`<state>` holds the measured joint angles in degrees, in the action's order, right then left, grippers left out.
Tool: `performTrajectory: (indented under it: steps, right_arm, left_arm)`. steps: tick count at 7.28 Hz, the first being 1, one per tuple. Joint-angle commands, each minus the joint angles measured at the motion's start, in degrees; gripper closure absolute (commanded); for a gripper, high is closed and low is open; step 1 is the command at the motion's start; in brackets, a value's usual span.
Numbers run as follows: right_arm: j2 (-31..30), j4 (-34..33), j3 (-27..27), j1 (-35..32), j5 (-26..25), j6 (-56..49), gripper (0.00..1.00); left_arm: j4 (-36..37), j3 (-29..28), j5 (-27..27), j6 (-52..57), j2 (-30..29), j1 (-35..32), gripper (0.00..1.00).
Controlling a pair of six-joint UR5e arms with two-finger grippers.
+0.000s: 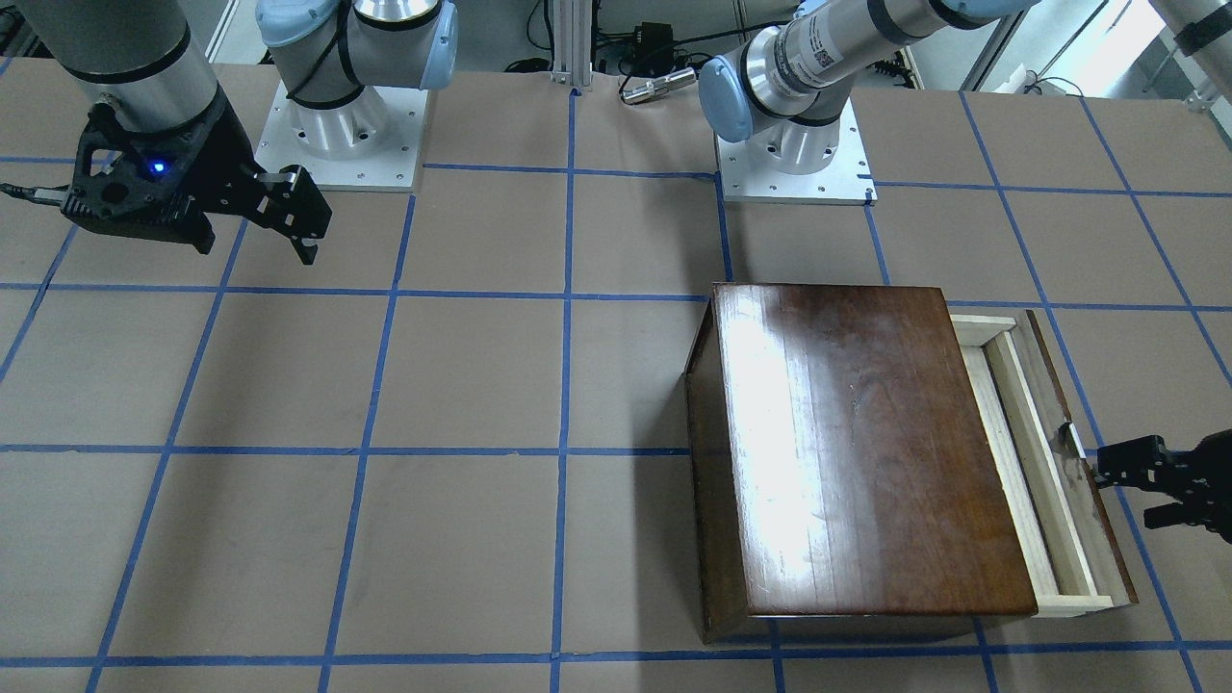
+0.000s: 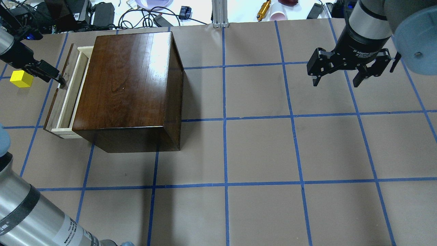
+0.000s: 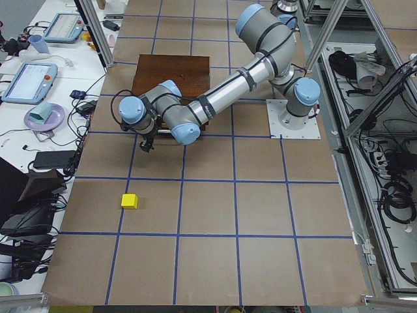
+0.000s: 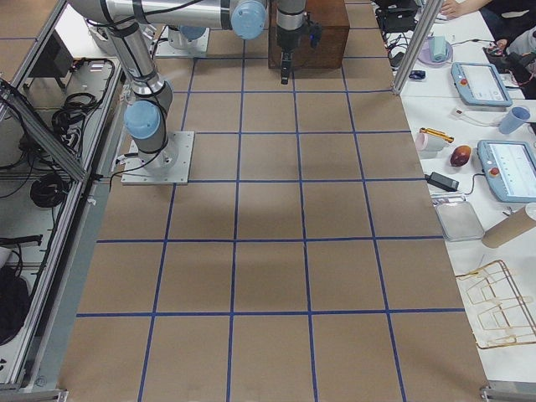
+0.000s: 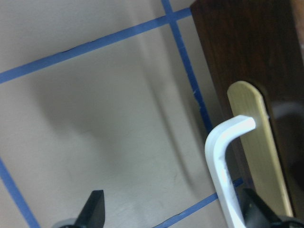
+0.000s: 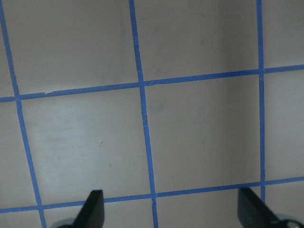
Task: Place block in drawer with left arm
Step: 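Pull the drawer open with the left gripper, away from the cabinet, then release the handle and move the left gripper to the yellow cube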
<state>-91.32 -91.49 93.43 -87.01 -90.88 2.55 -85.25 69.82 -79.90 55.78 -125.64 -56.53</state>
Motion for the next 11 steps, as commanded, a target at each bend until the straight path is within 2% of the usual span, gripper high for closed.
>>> performTrajectory:
  steps: [1, 5, 8, 9, 11]
  right_arm:
    - [0.0, 0.0, 0.0, 0.0, 0.0, 0.0, 0.00]
    - [0.0, 0.0, 0.0, 0.0, 0.0, 0.0, 0.00]
    - [0.0, 0.0, 0.0, 0.0, 0.0, 0.0, 0.00]
    - [0.0, 0.0, 0.0, 0.0, 0.0, 0.0, 0.00]
    - [0.0, 0.0, 0.0, 0.0, 0.0, 0.0, 0.00]
  left_arm:
    - [0.0, -0.9, -0.9, 1.2, -0.7, 0.6, 0.03]
    - [-0.4, -1.9, -1.0, 1.0, 0.9, 0.8, 0.03]
    - [0.3, -8.7, -3.5, 0.6, -0.6, 4.0, 0.03]
    - [2.0, -11.1, -3.9, -1.6, -2.4, 4.5, 0.03]
    - [11.9, -12.2, -4.0, -3.3, -7.1, 6.3, 0.03]
